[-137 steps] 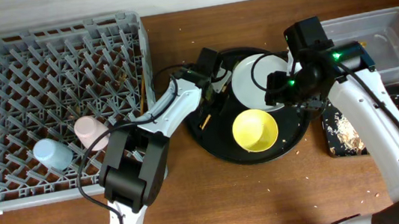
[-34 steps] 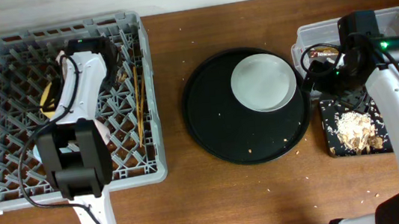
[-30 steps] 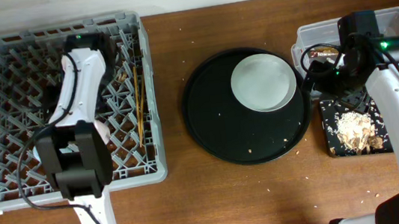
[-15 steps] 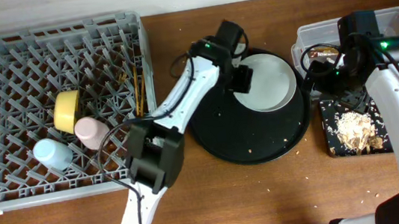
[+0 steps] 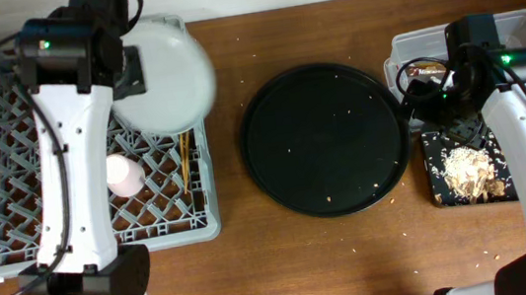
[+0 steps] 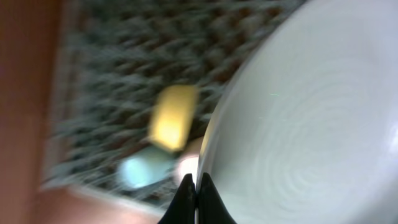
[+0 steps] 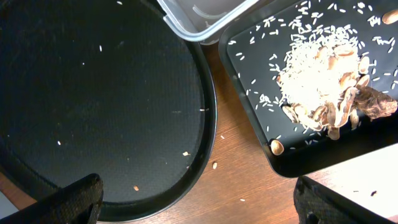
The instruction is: Sort waste into correct bins and load items into the dishwasher rack
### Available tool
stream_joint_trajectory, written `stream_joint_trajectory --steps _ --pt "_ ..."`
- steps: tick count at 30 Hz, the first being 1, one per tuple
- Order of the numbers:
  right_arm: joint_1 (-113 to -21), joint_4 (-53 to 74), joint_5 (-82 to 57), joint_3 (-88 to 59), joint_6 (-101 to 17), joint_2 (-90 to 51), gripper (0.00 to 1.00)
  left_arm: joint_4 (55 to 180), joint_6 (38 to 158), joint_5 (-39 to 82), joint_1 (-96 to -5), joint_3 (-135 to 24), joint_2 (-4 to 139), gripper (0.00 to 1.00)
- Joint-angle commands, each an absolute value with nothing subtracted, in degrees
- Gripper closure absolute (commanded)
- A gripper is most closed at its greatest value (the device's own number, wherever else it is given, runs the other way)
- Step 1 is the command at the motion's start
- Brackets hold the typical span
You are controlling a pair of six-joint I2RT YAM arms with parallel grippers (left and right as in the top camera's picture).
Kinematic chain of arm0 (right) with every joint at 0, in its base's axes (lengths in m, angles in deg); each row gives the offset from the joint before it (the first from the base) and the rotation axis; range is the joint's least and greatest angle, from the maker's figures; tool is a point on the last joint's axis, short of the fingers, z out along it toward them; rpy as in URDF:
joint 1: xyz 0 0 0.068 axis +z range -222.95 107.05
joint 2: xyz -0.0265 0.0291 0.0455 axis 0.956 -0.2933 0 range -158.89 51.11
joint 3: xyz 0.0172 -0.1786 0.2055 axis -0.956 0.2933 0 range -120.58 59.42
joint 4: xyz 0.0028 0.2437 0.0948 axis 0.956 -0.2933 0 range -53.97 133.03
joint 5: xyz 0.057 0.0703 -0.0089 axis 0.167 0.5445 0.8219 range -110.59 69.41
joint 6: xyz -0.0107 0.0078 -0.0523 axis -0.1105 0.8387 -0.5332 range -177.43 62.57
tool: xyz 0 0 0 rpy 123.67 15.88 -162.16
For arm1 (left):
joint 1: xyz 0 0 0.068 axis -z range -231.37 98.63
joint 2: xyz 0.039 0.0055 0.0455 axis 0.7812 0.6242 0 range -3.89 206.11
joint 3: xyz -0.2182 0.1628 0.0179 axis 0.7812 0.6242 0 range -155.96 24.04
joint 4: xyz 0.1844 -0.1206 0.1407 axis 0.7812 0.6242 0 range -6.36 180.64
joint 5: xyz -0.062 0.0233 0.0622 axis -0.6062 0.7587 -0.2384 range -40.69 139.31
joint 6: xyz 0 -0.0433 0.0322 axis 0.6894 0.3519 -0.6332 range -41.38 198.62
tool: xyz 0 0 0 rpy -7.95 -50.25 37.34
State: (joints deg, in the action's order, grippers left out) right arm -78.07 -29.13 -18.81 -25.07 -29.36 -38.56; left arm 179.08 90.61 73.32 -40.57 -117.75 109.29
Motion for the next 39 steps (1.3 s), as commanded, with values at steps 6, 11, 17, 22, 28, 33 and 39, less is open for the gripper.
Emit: stream_joint_trajectory --steps 6,11,17,22,28,33,39 --pt "-78.2 -29.2 -18.7 -25.4 -29.3 -38.5 0.01 169.6 100.1 101.4 -39.9 -93.6 111.6 1.0" --pt "-78.2 -29.2 -18.7 -25.4 -29.3 -38.5 0.01 163.7 100.9 100.9 -33.6 -84.1 110.9 0.64" --pt "-78.2 -29.2 -18.7 -25.4 -29.3 -38.5 0.02 163.5 96.7 65.8 -35.5 -88.2 89.8 0.01" --pt "-78.2 -29.0 -26.0 -25.4 -34.9 -38.5 0.02 169.7 94.3 59.6 -37.3 -88.2 64.5 0.01" --pt "-78.2 -29.0 -26.0 -25.4 -34.9 -38.5 0.02 171.6 94.4 59.6 -37.3 -88.2 61.6 0.01" --pt "-67.2 -25.3 -33.1 -25.0 -36.2 -25.2 0.02 180.3 94.4 59.6 -37.3 -88.1 61.6 0.01" --pt "-66.2 26.5 -26.4 19.7 -44.8 13.3 0.02 180.3 94.4 59.6 -37.3 -88.1 61.6 0.01"
